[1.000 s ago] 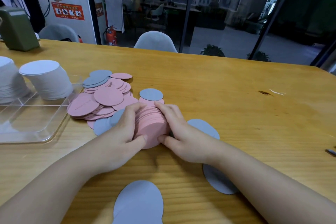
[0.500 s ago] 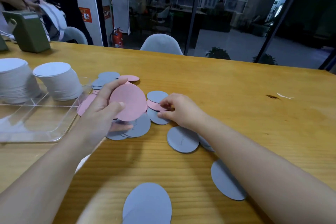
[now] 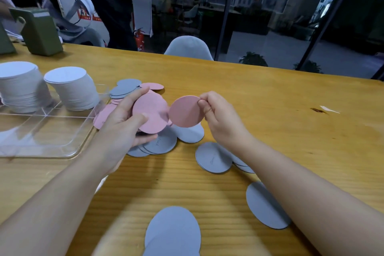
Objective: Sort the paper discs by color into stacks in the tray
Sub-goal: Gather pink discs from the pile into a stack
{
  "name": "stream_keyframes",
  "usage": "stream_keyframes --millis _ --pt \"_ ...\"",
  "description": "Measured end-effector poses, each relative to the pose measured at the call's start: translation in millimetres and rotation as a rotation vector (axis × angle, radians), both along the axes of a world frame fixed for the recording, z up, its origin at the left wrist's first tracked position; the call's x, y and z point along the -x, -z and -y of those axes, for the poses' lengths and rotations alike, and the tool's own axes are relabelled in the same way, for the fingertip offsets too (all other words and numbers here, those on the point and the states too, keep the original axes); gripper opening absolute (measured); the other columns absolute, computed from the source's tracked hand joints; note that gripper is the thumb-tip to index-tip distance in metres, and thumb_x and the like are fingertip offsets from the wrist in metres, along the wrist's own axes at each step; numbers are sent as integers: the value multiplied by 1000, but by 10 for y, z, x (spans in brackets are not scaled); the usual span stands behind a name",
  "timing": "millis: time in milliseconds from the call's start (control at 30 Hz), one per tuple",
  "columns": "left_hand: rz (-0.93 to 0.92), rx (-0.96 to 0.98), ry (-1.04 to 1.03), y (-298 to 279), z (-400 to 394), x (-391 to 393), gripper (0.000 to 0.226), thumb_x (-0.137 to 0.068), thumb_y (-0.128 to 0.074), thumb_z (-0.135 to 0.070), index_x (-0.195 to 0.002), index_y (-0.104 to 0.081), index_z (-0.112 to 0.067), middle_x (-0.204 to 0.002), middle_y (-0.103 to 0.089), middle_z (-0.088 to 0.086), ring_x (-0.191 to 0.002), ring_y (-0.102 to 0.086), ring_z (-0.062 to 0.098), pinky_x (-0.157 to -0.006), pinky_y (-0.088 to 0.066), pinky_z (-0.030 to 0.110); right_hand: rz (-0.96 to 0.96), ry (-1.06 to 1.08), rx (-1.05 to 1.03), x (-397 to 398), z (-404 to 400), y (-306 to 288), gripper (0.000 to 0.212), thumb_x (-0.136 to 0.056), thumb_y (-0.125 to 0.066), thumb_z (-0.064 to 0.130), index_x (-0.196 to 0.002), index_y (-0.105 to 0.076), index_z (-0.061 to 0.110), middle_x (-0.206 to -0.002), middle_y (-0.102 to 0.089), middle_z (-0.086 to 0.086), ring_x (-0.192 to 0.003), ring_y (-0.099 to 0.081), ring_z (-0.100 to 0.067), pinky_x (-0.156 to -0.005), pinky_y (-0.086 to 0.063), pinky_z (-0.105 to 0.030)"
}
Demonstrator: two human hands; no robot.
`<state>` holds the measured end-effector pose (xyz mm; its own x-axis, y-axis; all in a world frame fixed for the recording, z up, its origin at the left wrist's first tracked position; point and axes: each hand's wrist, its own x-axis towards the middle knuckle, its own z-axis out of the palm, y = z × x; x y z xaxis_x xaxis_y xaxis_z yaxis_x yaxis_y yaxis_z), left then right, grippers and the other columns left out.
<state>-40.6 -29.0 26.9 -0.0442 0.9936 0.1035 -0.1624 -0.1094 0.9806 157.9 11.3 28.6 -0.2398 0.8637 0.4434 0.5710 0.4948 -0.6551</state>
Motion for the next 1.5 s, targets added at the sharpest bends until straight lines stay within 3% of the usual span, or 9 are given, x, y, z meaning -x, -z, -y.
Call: stream_keyframes --millis 367,600,733,833,967,1067,1233,1367,1500 --pt "94 -4 258 -13 53 14 43 -94 -43 -9 -121 -52 -41 -104 -68 -23 -101 -67 8 -75 -57 24 -223 0 272 309 228 -155 16 -89 -56 12 -75 -49 15 -66 -59 1 -49 -58 -10 -60 -52 -33" --pt "104 16 83 -65 17 63 45 -97 -36 -1 -113 -59 -36 -100 -68 -12 -88 -68 10 -71 -59 28 -246 -36 267 446 184 -138 14 -92 -55 15 -78 -54 12 -70 -63 -4 -60 -63 -20 -71 -56 -45" --pt "88 -6 -187 -132 -65 245 43 -93 -34 -4 -111 -57 -35 -108 -53 -1 -91 -60 28 -68 -60 43 -68 25 154 509 6 -13 15 -93 -54 22 -81 -59 14 -73 -58 5 -72 -56 -15 -73 -46 -34" --pt "18 -69 -315 -139 -106 433 41 -81 -39 -14 -95 -65 -44 -121 -49 4 -105 -53 35 -58 -58 40 112 62 112 554 -176 92 13 -92 -53 19 -96 -62 11 -96 -56 0 -96 -50 -17 -87 -36 -25" --pt "-52 -78 -410 -114 -153 607 43 -73 -38 -19 -93 -68 -44 -129 -49 4 -112 -49 34 -50 -53 32 250 24 54 743 -385 105 20 -92 -52 23 -104 -62 11 -112 -55 -5 -108 -43 -21 -83 -25 -18" --pt "-40 -69 -446 -93 -185 674 44 -69 -38 -19 -92 -70 -38 -129 -52 9 -114 -50 38 -50 -52 33 310 -59 69 973 -539 71 29 -91 -53 32 -115 -58 17 -126 -51 -2 -120 -36 -21 -98 -30 -28" --pt "25 -25 -506 -114 -212 720 43 -67 -38 -18 -89 -71 -38 -123 -54 5 -113 -50 39 -52 -54 35 455 -175 138 1327 -699 -16 56 -83 -52 59 -134 -43 37 -150 -30 0 -139 -15 -25 -113 -15 -44" --pt "80 5 -536 -142 -206 727 42 -66 -39 -18 -84 -71 -38 -113 -56 2 -109 -53 38 -68 -56 50 667 -224 287 1438 -779 27 61 -76 -49 73 -133 -37 53 -156 -13 8 -143 0 -28 -110 -12 -58" --pt "53 3 -540 -152 -184 714 42 -65 -39 -19 -83 -72 -40 -112 -55 -1 -111 -52 36 -71 -57 52 680 -219 305 1402 -776 29 58 -74 -49 74 -128 -39 55 -154 -16 11 -142 -8 -30 -109 -15 -55"
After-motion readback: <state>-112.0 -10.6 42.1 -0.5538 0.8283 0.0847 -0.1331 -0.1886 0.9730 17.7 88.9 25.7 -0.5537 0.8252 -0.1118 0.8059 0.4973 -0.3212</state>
